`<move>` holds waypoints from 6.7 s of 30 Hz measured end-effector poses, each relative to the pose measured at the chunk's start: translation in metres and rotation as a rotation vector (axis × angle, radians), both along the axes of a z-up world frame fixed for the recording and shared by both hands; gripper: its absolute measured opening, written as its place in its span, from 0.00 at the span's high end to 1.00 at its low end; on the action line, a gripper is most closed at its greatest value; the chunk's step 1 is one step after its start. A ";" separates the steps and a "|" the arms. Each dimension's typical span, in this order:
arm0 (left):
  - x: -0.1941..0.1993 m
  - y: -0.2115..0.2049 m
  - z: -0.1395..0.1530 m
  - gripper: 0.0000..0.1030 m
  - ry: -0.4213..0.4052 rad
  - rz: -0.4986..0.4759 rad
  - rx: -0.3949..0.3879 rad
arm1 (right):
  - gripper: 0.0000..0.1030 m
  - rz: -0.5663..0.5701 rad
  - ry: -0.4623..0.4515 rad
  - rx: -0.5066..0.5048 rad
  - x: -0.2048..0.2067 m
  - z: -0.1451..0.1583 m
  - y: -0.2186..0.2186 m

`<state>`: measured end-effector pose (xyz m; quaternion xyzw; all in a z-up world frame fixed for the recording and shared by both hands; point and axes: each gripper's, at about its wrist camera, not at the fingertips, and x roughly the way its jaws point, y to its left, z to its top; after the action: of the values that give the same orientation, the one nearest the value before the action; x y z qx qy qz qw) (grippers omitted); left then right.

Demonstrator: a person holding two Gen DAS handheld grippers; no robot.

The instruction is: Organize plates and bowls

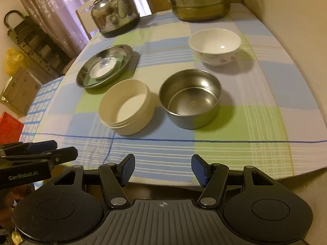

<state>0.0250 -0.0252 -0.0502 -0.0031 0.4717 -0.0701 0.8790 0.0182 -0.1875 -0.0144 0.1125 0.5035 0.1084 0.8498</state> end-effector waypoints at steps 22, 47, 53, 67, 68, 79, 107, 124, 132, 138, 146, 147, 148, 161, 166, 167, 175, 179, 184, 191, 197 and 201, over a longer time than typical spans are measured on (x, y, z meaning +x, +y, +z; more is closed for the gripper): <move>0.081 0.029 -0.024 0.44 0.065 -0.122 -0.031 | 0.41 -0.117 0.033 0.061 0.046 -0.016 0.024; 0.159 0.034 -0.066 0.68 0.110 -0.337 -0.045 | 0.67 -0.272 0.057 0.028 0.098 -0.050 0.067; 0.162 0.036 -0.073 0.78 0.131 -0.360 -0.046 | 0.75 -0.294 0.066 0.025 0.100 -0.054 0.072; 0.154 0.040 -0.055 0.84 0.094 -0.340 -0.041 | 0.85 -0.238 0.065 0.017 0.103 -0.044 0.077; 0.153 0.040 -0.052 0.84 0.088 -0.330 -0.039 | 0.85 -0.229 0.061 0.021 0.104 -0.041 0.077; 0.156 0.016 -0.006 0.84 -0.014 -0.256 -0.054 | 0.85 -0.146 -0.017 0.043 0.121 -0.003 0.053; 0.240 -0.120 0.017 0.84 -0.099 -0.319 -0.108 | 0.85 -0.266 -0.097 0.018 0.184 0.034 -0.094; 0.287 -0.147 -0.013 0.84 -0.014 -0.304 -0.094 | 0.85 -0.291 -0.010 0.037 0.232 0.001 -0.126; 0.296 -0.150 -0.025 0.84 0.023 -0.297 -0.094 | 0.85 -0.296 0.026 0.040 0.242 -0.014 -0.129; 0.298 -0.149 -0.031 0.84 0.041 -0.297 -0.099 | 0.85 -0.297 0.048 0.043 0.244 -0.022 -0.131; 0.302 -0.152 -0.034 0.84 0.055 -0.302 -0.097 | 0.85 -0.305 0.058 0.043 0.246 -0.025 -0.133; 0.303 -0.153 -0.034 0.84 0.058 -0.303 -0.095 | 0.85 -0.306 0.058 0.042 0.246 -0.025 -0.133; 0.303 -0.153 -0.035 0.84 0.060 -0.302 -0.094 | 0.85 -0.307 0.059 0.043 0.247 -0.025 -0.133; 0.302 -0.149 -0.032 0.82 0.053 -0.297 -0.111 | 0.84 -0.319 0.057 0.033 0.247 -0.025 -0.131; 0.301 -0.148 -0.031 0.82 0.045 -0.293 -0.104 | 0.84 -0.333 0.040 0.059 0.242 -0.025 -0.137; 0.301 -0.149 -0.032 0.82 0.046 -0.297 -0.102 | 0.84 -0.335 0.034 0.063 0.241 -0.025 -0.138; 0.302 -0.151 -0.030 0.87 0.050 -0.313 -0.087 | 0.91 -0.365 0.052 0.108 0.241 -0.024 -0.143; 0.303 -0.150 -0.028 0.88 0.046 -0.317 -0.085 | 0.91 -0.400 0.091 0.157 0.243 -0.025 -0.150; 0.305 -0.151 -0.028 0.88 0.050 -0.324 -0.078 | 0.91 -0.432 0.130 0.201 0.245 -0.021 -0.157; 0.307 -0.152 -0.028 0.88 0.057 -0.329 -0.071 | 0.91 -0.461 0.193 0.230 0.247 -0.018 -0.162; 0.309 -0.153 -0.033 0.88 0.078 -0.328 -0.072 | 0.91 -0.494 0.236 0.264 0.249 -0.030 -0.167; 0.309 -0.153 -0.035 0.88 0.080 -0.329 -0.070 | 0.91 -0.484 0.207 0.244 0.246 -0.030 -0.164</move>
<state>0.3337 -0.1779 -0.0849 0.0408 0.4977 -0.2294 0.8355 0.2644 -0.3515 -0.0441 0.3412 0.5294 -0.0500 0.7752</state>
